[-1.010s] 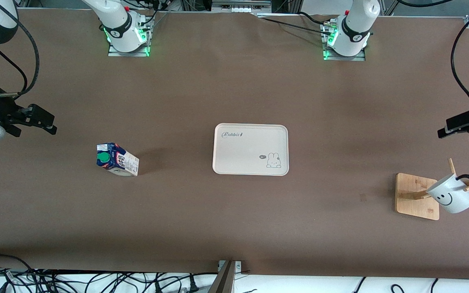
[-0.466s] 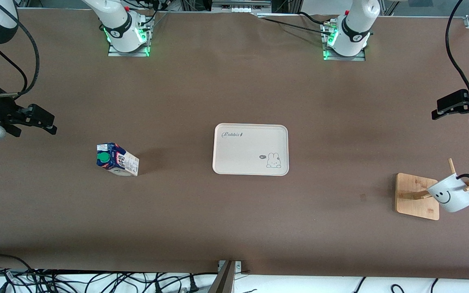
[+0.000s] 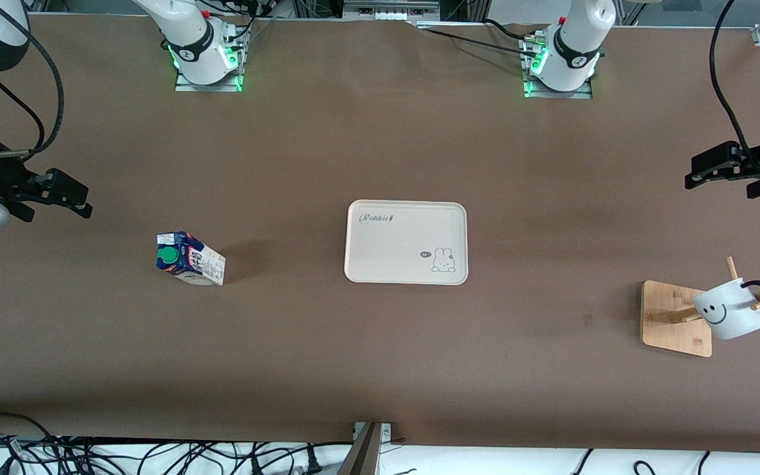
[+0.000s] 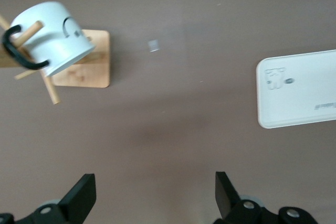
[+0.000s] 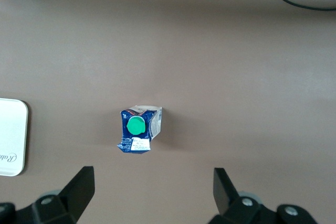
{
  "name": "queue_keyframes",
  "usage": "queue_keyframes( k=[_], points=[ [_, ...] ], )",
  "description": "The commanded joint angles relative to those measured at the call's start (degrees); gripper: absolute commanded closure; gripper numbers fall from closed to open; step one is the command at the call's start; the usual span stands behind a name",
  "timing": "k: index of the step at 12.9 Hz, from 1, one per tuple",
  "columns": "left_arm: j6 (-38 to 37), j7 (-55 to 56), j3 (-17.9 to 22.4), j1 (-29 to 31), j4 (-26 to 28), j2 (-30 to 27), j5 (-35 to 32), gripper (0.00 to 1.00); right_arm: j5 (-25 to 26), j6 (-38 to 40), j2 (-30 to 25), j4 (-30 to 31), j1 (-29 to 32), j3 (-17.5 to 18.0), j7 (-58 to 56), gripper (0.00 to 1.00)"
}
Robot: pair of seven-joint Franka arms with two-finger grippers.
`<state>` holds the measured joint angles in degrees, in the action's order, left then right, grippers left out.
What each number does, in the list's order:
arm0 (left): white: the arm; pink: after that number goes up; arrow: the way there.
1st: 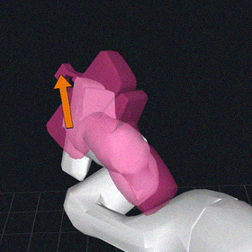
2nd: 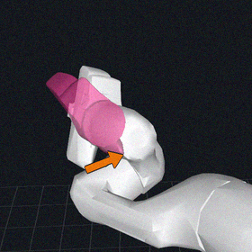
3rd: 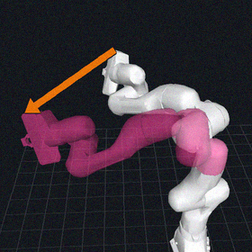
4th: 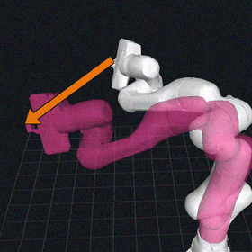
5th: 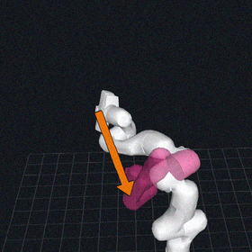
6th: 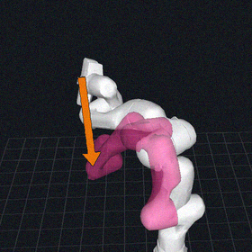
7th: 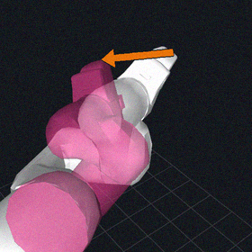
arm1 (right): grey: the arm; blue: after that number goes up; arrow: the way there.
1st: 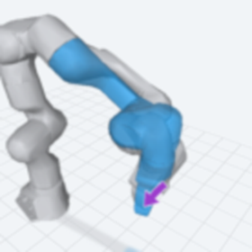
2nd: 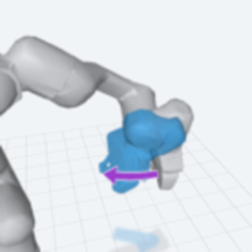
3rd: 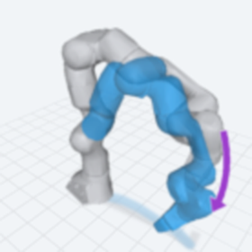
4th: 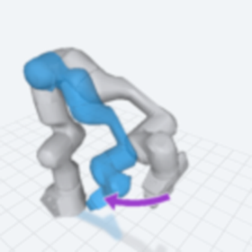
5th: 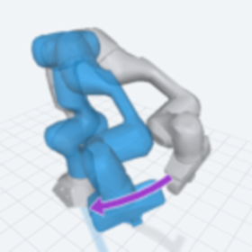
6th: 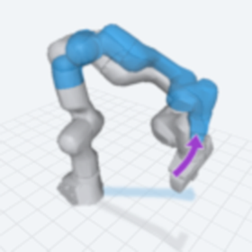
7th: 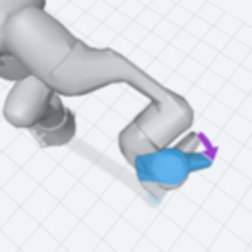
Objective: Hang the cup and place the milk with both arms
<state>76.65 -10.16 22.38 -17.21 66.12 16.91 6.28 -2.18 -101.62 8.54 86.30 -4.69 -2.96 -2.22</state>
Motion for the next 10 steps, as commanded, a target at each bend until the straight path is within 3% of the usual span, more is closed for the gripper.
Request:
queue_keyframes(
  k=[1, 3, 5, 6, 10],
  points=[
    [3.7, -0.1, 1.1, 1.0, 3.2, -0.7, 1.5, 0.0, 0.2, 0.3, -0.3, 0.1, -0.1, 0.1, 0.1, 0.0],
    [5.8, 0.0, -2.9, 4.3, 8.3, -5.6, 1.4, 0.0, 0.2, 0.3, -0.3, 0.2, -0.1, 0.1, 0.1, 0.0],
    [9.6, 0.1, -14.9, 14.6, 11.8, -8.7, -3.1, 0.0, 0.2, 0.3, -0.3, 0.2, -0.1, 0.1, 0.1, 0.0],
    [9.5, 0.3, -17.5, 15.8, 11.8, -9.0, -4.9, 0.0, 0.2, 0.3, -0.3, 0.1, -0.1, 0.1, 0.1, 0.0],
    [7.6, 7.9, -16.2, 12.6, 11.9, -9.4, -5.1, 0.0, 0.2, 0.3, -0.3, 0.2, -0.1, 0.1, 0.1, 0.0]
  ],
)
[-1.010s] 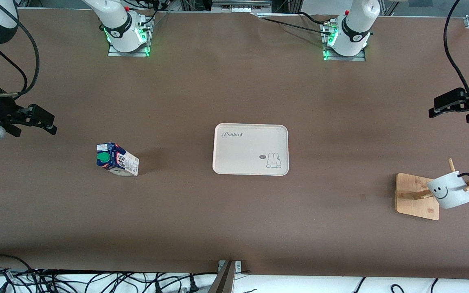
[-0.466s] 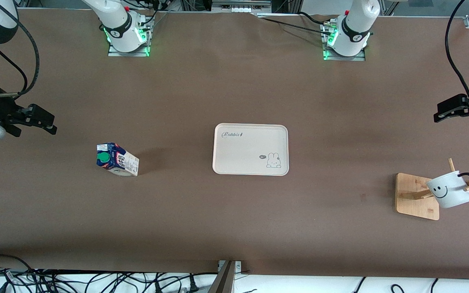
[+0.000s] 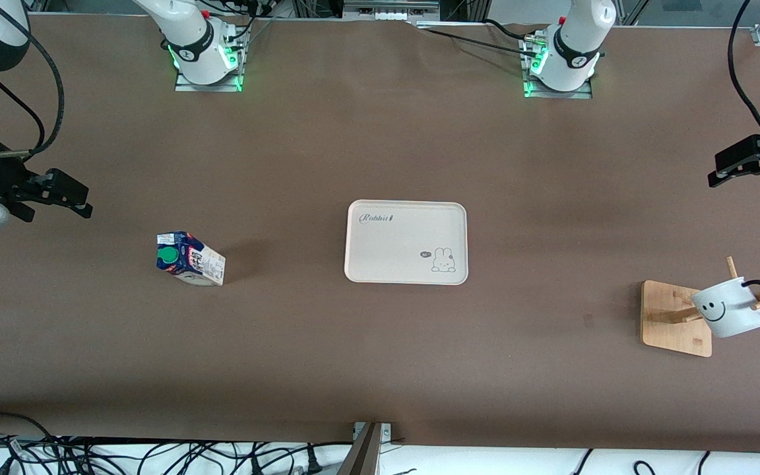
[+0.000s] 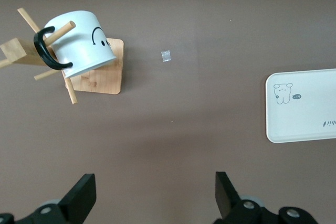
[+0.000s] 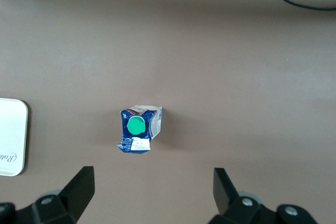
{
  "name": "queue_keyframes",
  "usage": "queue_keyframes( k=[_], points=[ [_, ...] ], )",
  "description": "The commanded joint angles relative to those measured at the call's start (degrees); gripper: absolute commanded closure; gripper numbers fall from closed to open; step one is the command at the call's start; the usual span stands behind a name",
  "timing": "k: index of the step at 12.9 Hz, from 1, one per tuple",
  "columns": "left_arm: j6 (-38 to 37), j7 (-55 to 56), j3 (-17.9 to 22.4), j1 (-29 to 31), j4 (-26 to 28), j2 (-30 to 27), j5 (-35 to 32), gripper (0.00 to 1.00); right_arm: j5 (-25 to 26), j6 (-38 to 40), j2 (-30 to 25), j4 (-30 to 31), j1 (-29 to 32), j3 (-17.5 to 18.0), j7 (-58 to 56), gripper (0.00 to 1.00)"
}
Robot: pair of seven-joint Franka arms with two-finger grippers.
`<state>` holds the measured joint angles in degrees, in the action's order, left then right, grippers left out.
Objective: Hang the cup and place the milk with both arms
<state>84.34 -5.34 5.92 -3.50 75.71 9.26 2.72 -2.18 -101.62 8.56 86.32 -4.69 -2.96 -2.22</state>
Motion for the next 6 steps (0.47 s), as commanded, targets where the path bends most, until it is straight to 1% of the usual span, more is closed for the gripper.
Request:
queue_keyframes(
  k=[1, 3, 6],
  points=[
    [-0.1, 3.4, 1.0, -1.6, 2.3, -1.9, -1.4, 0.0, 0.2, 0.3, -0.3, 0.1, -0.1, 0.1, 0.1, 0.0],
    [-0.1, 2.7, 3.9, -3.4, 2.3, -1.9, -1.0, 0.0, 0.2, 0.3, -0.3, 0.2, -0.1, 0.1, 0.1, 0.0],
    [-0.5, 2.7, 3.9, -3.3, 1.8, -1.4, -1.1, 0.0, 0.2, 0.3, -0.3, 0.2, -0.1, 0.1, 0.1, 0.0]
  ],
)
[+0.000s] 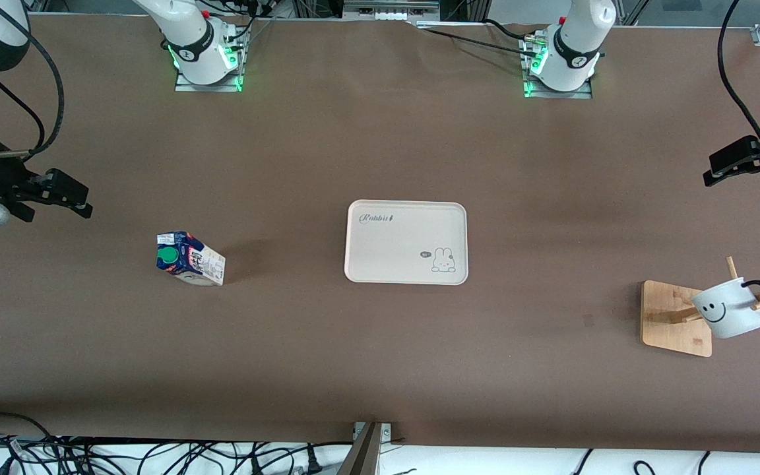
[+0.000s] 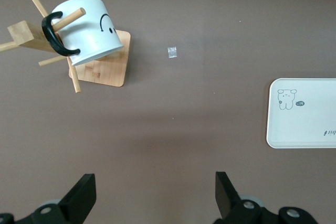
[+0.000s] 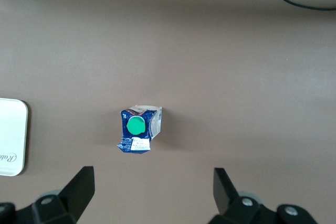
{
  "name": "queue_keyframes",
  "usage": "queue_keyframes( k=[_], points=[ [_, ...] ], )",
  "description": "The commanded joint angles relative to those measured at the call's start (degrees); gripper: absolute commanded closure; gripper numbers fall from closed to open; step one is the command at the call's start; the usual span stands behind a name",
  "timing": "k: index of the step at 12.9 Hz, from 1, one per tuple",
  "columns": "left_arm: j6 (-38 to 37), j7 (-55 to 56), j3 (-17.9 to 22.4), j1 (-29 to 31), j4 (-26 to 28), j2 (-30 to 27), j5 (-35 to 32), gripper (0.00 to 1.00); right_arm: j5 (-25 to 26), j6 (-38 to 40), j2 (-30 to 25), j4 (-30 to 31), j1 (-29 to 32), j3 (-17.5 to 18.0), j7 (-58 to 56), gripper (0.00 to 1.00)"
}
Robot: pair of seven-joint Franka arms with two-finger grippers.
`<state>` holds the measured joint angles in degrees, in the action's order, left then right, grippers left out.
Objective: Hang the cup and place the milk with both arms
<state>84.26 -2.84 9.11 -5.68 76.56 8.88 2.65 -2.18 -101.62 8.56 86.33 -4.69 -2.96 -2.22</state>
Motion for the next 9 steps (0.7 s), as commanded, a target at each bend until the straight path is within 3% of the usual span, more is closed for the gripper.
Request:
queue_keyframes(
  k=[1, 9],
  points=[
    [-0.4, 0.3, 0.6, -1.2, 1.0, -1.1, -1.2, 0.0, 0.2, 0.3, -0.3, 0.2, -0.1, 0.1, 0.1, 0.0],
    [-0.4, 0.7, 0.0, -1.2, 0.8, -1.1, -0.5, 0.0, 0.3, 0.0, -0.3, 0.1, -0.2, 0.1, 0.1, 0.0]
  ],
)
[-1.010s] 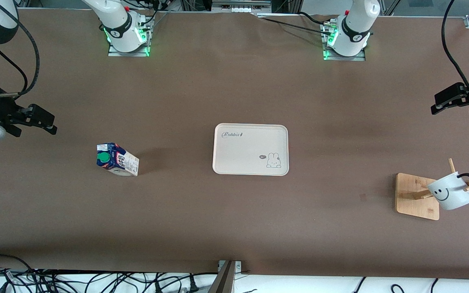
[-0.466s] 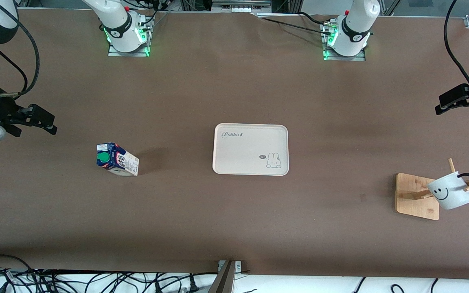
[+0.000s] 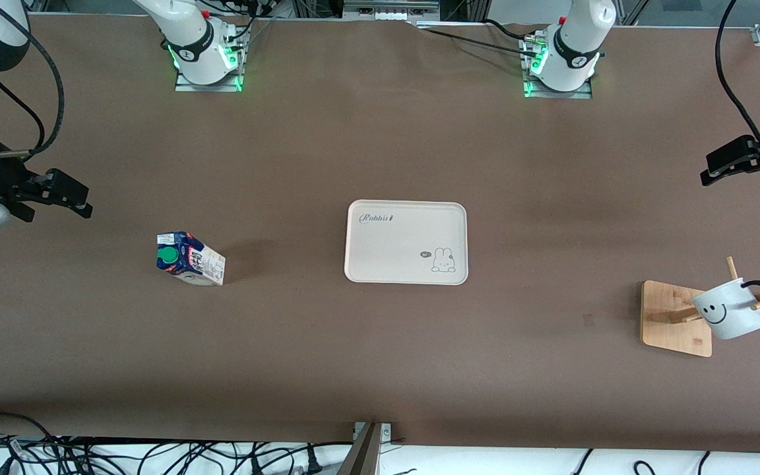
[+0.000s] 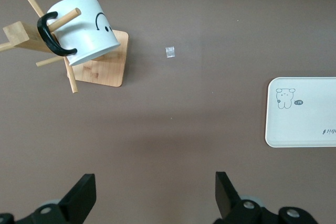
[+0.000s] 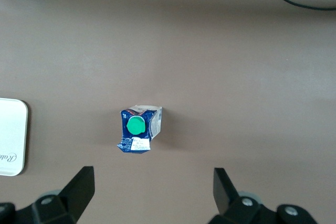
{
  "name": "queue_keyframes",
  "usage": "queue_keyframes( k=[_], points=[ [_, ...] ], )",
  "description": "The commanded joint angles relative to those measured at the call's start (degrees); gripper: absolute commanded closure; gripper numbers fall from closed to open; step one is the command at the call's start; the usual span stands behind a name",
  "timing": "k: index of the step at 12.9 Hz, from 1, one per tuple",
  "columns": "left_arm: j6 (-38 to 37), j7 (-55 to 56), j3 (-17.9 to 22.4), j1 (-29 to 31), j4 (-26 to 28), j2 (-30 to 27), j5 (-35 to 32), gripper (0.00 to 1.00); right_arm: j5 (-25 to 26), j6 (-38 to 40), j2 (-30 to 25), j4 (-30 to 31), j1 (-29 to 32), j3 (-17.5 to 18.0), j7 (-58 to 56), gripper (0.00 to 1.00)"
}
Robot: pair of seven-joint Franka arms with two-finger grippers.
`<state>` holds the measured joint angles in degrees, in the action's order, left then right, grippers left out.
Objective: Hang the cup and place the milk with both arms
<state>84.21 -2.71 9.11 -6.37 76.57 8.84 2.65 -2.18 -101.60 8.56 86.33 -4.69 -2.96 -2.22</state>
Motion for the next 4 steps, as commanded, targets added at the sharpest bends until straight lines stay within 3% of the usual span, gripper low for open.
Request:
queue_keyframes(
  k=[1, 4],
  points=[
    [-0.4, 0.6, 0.0, -0.5, 0.8, -1.2, -0.5, 0.0, 0.3, 0.3, -0.2, 0.1, -0.4, 0.1, 0.1, 0.0],
    [-0.4, 0.7, 0.5, -0.6, -0.9, -1.1, 0.2, 0.0, 0.2, 0.3, -0.3, 0.3, -0.6, 0.1, 0.1, 0.0]
  ],
)
